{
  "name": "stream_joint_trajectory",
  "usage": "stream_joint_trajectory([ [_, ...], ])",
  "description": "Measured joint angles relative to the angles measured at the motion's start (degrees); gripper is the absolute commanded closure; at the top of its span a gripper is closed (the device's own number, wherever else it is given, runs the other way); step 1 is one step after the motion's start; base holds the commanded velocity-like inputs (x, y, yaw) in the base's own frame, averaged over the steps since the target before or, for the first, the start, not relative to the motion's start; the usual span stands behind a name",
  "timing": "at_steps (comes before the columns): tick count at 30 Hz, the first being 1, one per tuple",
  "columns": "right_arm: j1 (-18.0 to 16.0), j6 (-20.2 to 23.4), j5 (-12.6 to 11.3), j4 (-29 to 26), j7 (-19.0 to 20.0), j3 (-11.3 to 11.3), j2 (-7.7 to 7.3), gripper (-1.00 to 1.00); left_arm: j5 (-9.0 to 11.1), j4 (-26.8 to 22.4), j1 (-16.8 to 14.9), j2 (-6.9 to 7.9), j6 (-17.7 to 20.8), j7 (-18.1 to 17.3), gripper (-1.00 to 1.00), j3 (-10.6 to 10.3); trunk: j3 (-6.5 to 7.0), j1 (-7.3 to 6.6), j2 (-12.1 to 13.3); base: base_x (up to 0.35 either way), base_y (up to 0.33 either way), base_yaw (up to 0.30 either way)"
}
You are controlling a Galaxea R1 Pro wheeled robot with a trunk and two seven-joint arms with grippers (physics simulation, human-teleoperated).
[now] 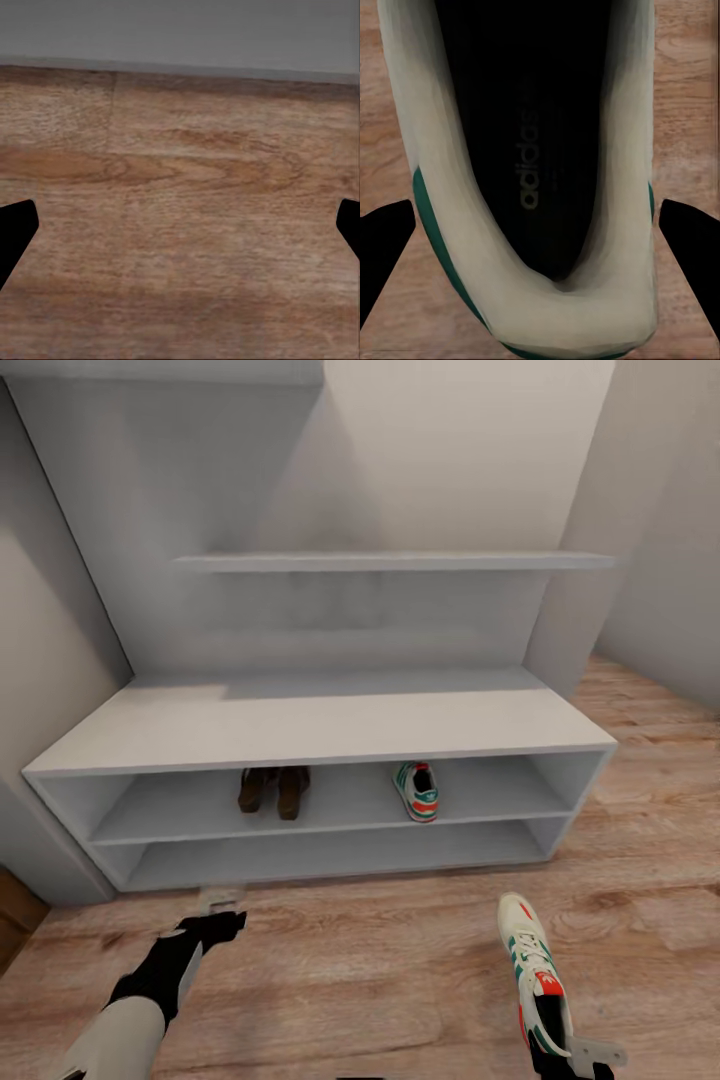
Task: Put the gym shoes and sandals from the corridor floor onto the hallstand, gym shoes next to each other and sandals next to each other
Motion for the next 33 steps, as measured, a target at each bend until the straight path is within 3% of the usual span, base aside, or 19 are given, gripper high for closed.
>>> stream_joint_trajectory([
  [2,0.0,0.0,0.0,0.0,0.0,0.0,0.0,1.0,0.6,0.1,1.9,0.0,-1.7,-1.2,-1.0,0.0,0.0,-0.01,0.0,-0.142,0.0,0.0],
  [5,0.0,0.0,0.0,0.0,0.0,0.0,0.0,1.0,1.1,-0.2,7.6,0.24,-8.5,-9.1,-1.0,0.0,-0.01,-0.03,0.0,-0.04,0.0,0.0],
  [9,0.0,-0.1,0.0,0.0,0.0,0.0,0.0,1.0,1.4,-0.3,10.9,0.82,-12.5,-14.4,-1.0,0.0,0.0,-0.03,0.0,-0.012,0.0,0.0],
  [12,0.0,-0.1,0.0,0.0,0.0,0.0,-0.04,1.0,1.6,-0.3,14.0,2.13,-15.2,-18.2,-1.0,0.1,0.0,-0.03,0.0,-0.003,0.0,0.0],
  [14,0.0,-0.1,-0.1,0.0,0.0,-0.1,-0.33,1.0,3.6,0.7,17.9,5.03,-19.2,-21.4,-1.0,0.6,0.0,-0.03,0.0,0.0,0.0,0.0],
  [16,0.0,-0.1,0.0,0.0,0.1,0.0,-0.38,1.0,5.4,2.3,19.6,6.36,-23.1,-21.9,-1.0,0.7,0.0,-0.03,0.0,0.0,0.0,0.0],
  [21,0.0,-0.1,0.0,0.0,0.1,0.0,-0.42,1.0,7.7,4.7,20.9,7.21,-27.2,-22.2,-1.0,0.7,0.0,-0.03,0.0,0.0,0.0,0.0],
  [33,0.0,-0.1,0.0,0.0,0.0,0.0,-0.36,1.0,8.5,5.5,21.6,7.4,-28.5,-22.2,-1.0,0.7,0.0,-0.02,0.0,-0.026,-0.153,0.0],
])
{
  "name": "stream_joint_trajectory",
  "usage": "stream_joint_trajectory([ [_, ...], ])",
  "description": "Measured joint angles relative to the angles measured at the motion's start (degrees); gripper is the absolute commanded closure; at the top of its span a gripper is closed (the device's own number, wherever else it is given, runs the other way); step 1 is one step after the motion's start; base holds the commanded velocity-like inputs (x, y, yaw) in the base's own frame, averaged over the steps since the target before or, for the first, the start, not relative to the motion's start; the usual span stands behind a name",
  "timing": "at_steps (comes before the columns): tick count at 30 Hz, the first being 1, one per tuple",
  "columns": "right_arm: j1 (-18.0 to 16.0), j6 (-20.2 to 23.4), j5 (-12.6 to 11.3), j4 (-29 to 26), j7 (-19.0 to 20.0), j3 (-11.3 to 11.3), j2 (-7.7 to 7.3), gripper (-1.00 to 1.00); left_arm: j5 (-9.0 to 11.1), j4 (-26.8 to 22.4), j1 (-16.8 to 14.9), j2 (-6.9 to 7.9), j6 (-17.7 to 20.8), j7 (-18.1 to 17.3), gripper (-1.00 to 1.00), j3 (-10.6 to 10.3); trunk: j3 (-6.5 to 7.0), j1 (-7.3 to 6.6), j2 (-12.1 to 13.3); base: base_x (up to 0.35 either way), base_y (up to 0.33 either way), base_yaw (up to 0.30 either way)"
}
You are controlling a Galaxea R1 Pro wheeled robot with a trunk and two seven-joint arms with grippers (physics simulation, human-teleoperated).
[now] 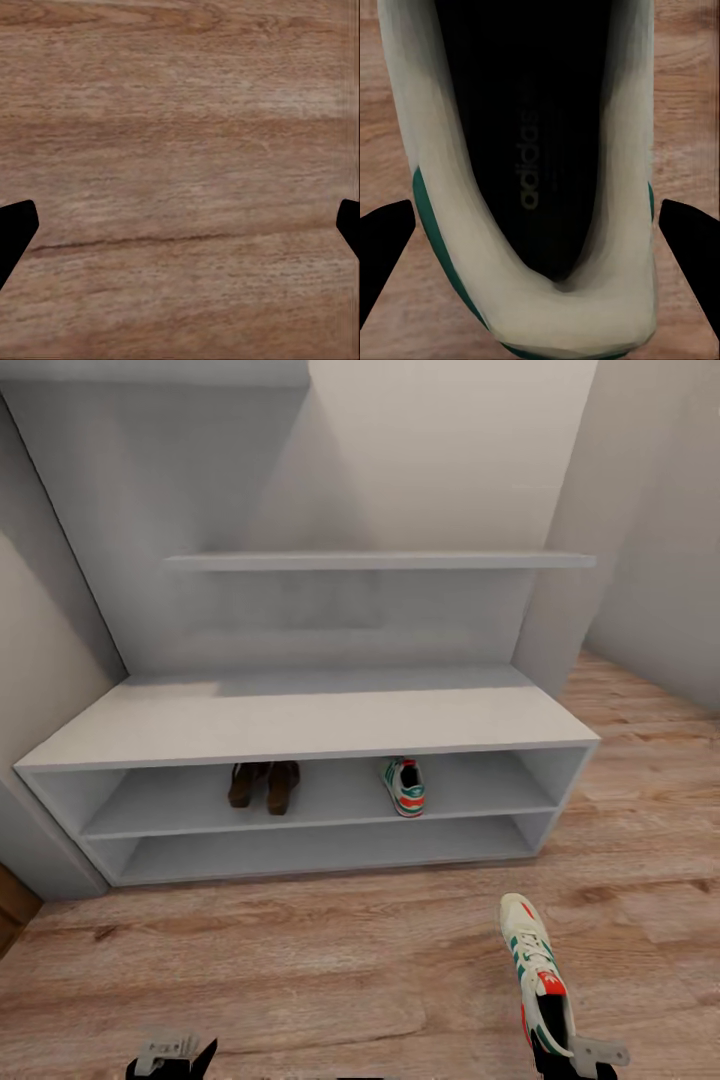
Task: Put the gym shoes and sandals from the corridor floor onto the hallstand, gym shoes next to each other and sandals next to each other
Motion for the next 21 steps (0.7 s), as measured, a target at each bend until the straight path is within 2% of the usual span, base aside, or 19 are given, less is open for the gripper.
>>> stream_joint_trajectory([
  [4,0.0,0.5,0.3,-0.3,0.2,0.3,0.4,1.0,0.0,0.0,0.0,-0.08,0.0,0.0,-1.0,0.0,0.0,0.02,0.0,-0.247,-0.188,0.0],
  [6,-0.1,2.1,0.3,-1.9,0.2,0.4,0.76,1.0,0.0,0.0,0.0,-0.13,-0.1,0.0,-1.0,-0.1,0.0,0.02,0.0,-0.271,-0.163,0.0],
  [7,-0.1,6.2,0.3,-5.2,0.2,0.4,1.3,1.0,0.0,0.0,0.0,-0.18,-0.1,0.0,-1.0,-0.1,0.01,0.02,0.0,-0.279,-0.15,0.0],
  [8,-0.1,12.5,0.3,-10.2,0.2,0.6,2.17,1.0,0.0,0.0,0.0,-0.21,-0.1,0.0,-1.0,-0.1,0.01,0.02,0.0,-0.28,-0.148,0.0],
  [9,-0.1,15.2,0.3,-12.3,0.2,0.4,2.57,1.0,0.0,0.0,0.0,-0.21,-0.1,0.0,-1.0,-0.1,0.0,0.02,0.0,-0.277,-0.143,0.0],
  [12,-0.1,28.6,0.2,-23.1,0.2,0.4,4.88,1.0,0.0,0.0,0.0,-0.23,-0.1,0.0,-1.0,0.0,0.01,0.01,0.0,-0.2,-0.098,0.0],
  [14,-0.1,33.9,0.2,-27.3,0.1,0.3,5.92,1.0,0.0,0.0,0.0,-0.23,0.0,0.0,-1.0,0.0,0.0,0.0,0.0,-0.099,-0.047,0.0],
  [15,-0.1,38.0,0.2,-30.9,0.0,0.3,6.91,1.0,0.0,0.0,0.0,-0.23,-0.1,0.1,-1.0,0.0,0.01,-0.01,0.0,-0.062,-0.03,0.0],
  [16,-0.1,40.0,0.2,-32.6,0.0,0.2,7.4,1.0,0.0,0.0,0.0,-0.23,0.0,0.1,-1.0,0.0,0.0,-0.01,0.0,-0.016,-0.008,0.0],
  [17,-0.5,48.3,0.1,-39.0,-2.2,0.4,10.14,1.0,0.0,-0.1,0.0,-0.22,-0.1,0.1,-1.0,0.0,0.01,-0.01,0.0,-0.01,-0.005,0.0],
  [19,-2.1,51.3,0.4,-41.5,-6.5,1.5,12.24,1.0,0.0,-0.1,0.0,-0.18,-0.1,0.1,-1.0,0.0,0.01,-0.01,0.0,-0.006,-0.003,0.0],
  [21,-3.0,52.0,0.6,-41.9,-9.0,2.6,13.15,1.0,0.0,-0.2,0.0,-0.17,-0.1,0.1,-1.0,0.0,0.01,-0.01,0.0,-0.003,-0.001,0.0],
])
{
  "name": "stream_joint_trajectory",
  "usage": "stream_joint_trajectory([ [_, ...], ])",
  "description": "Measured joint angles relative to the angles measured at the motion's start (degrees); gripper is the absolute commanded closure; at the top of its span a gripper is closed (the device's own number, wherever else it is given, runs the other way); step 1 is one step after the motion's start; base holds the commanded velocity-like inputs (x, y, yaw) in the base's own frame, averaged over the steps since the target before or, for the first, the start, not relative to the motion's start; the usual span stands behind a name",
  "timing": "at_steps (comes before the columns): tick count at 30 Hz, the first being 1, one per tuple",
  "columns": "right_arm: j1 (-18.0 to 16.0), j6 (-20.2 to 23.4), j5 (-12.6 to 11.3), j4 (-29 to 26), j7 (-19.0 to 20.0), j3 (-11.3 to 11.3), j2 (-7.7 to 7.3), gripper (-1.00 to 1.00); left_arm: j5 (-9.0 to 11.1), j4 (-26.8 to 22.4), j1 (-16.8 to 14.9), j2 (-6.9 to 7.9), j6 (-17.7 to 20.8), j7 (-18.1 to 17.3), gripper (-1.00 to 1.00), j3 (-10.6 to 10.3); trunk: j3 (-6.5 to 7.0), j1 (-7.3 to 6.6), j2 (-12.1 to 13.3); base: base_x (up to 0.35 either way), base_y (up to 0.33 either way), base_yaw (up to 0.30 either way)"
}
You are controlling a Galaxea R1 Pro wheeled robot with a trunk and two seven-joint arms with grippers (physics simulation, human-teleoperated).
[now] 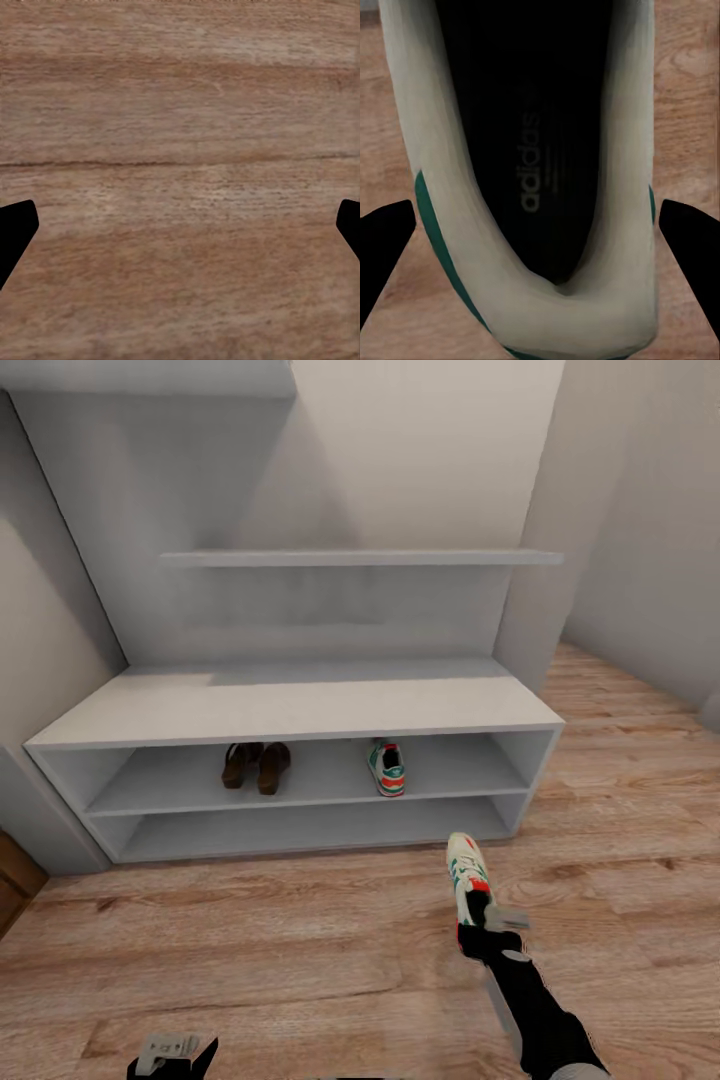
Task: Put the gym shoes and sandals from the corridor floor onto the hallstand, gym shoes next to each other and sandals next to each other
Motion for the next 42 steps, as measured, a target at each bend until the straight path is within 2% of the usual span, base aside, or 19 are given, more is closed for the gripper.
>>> stream_joint_trajectory([
  [1,-1.7,0.7,0.1,-0.4,-4.4,3.2,1.49,1.0,0.0,0.1,0.0,-0.01,0.0,0.0,-1.0,0.0,0.0,0.0,0.0,0.0,0.0,0.0],
  [2,-2.9,0.9,0.1,-0.7,-6.7,5.6,2.61,1.0,0.0,0.0,0.0,-0.04,0.0,0.0,-1.0,0.0,0.01,0.0,0.0,0.0,0.0,0.0],
  [3,-3.6,1.0,0.1,-0.9,-7.6,6.5,3.35,1.0,0.0,0.0,0.0,-0.03,0.0,-0.1,-1.0,0.0,0.0,0.0,0.0,0.0,0.0,0.0],
  [6,-5.4,1.2,0.3,-1.0,-8.5,7.5,4.39,1.0,0.0,-0.1,0.0,0.0,0.0,-0.1,-1.0,0.0,0.0,0.0,0.0,0.0,0.0,0.0],
  [11,-8.5,1.3,0.4,-0.8,-9.5,8.0,5.07,1.0,0.0,0.0,0.0,0.0,0.0,-0.1,-1.0,0.0,0.0,0.0,0.0,0.0,0.0,0.0],
  [22,-9.0,1.2,0.4,-1.2,-10.7,8.2,5.01,1.0,-0.2,0.1,0.0,-0.26,0.0,-0.1,-1.0,-0.7,0.0,0.0,0.0,0.004,0.0,0.0],
  [33,-9.0,1.2,0.3,-1.0,-10.8,8.2,4.98,1.0,-0.5,0.1,0.0,-0.59,0.0,0.0,-1.0,-0.7,0.0,-0.03,0.0,0.304,-0.006,0.0],
  [42,-9.0,1.2,0.3,-1.1,-10.8,8.3,4.98,1.0,-0.4,0.1,0.0,-0.57,0.0,0.0,-1.0,-0.8,0.0,-0.03,0.0,0.288,-0.143,0.0],
])
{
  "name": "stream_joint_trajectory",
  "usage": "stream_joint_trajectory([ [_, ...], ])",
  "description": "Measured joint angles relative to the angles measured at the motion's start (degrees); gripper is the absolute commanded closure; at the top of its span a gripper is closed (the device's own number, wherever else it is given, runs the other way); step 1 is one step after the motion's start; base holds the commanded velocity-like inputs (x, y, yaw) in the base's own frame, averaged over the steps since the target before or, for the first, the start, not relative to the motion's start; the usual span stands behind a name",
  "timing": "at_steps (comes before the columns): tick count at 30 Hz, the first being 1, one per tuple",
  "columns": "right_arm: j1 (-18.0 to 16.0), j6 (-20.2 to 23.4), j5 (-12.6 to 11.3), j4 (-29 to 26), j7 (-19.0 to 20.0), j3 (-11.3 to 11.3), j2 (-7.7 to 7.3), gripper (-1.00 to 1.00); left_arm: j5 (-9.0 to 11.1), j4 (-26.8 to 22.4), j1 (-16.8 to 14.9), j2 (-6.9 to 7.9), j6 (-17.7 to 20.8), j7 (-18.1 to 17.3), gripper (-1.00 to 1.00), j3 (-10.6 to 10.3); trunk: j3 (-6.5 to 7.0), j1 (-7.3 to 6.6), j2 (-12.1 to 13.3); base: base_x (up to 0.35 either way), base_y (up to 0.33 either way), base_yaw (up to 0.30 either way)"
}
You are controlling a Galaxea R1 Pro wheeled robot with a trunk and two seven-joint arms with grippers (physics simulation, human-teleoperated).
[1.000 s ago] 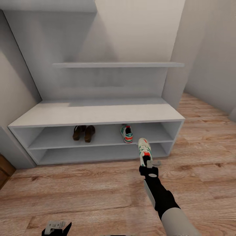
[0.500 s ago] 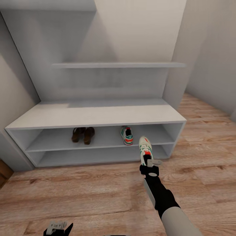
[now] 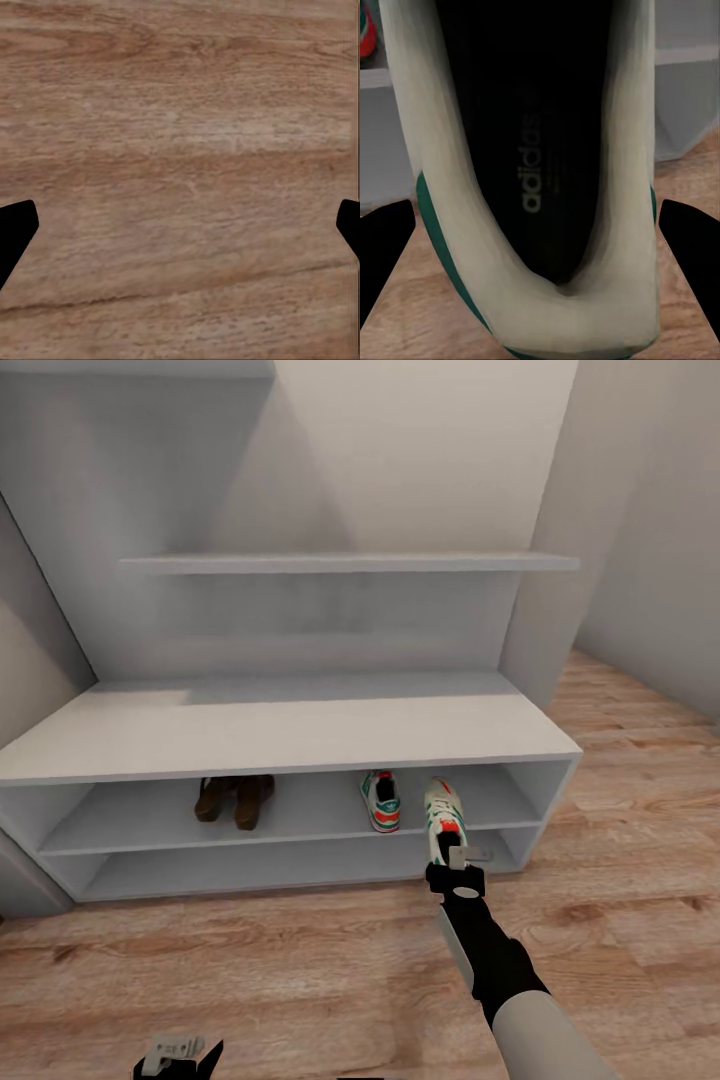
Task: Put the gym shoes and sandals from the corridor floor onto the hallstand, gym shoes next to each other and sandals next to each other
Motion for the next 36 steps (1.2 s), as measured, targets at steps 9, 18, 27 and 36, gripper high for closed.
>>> stream_joint_trajectory([
  [9,0.0,0.0,0.0,0.0,0.0,0.0,0.0,1.0,0.0,0.0,0.0,0.09,0.0,0.0,-1.0,0.0,0.0,0.02,0.0,0.088,-0.043,0.0],
  [18,0.0,0.0,-0.1,-0.1,0.1,0.0,0.06,1.0,0.0,0.0,0.0,0.06,0.1,0.0,-1.0,0.0,-0.01,0.02,0.0,0.193,-0.001,0.006],
  [27,0.0,0.0,-0.1,-0.1,0.1,-0.1,0.09,1.0,0.0,0.0,0.0,0.06,0.1,0.0,-1.0,0.0,-0.44,0.03,0.0,0.011,0.0,0.093],
  [36,0.0,0.0,-0.1,-0.2,0.1,-0.1,0.09,1.0,0.0,0.0,0.0,0.06,0.0,0.0,-1.0,0.0,-0.5,0.0,0.0,0.191,0.0,0.01],
])
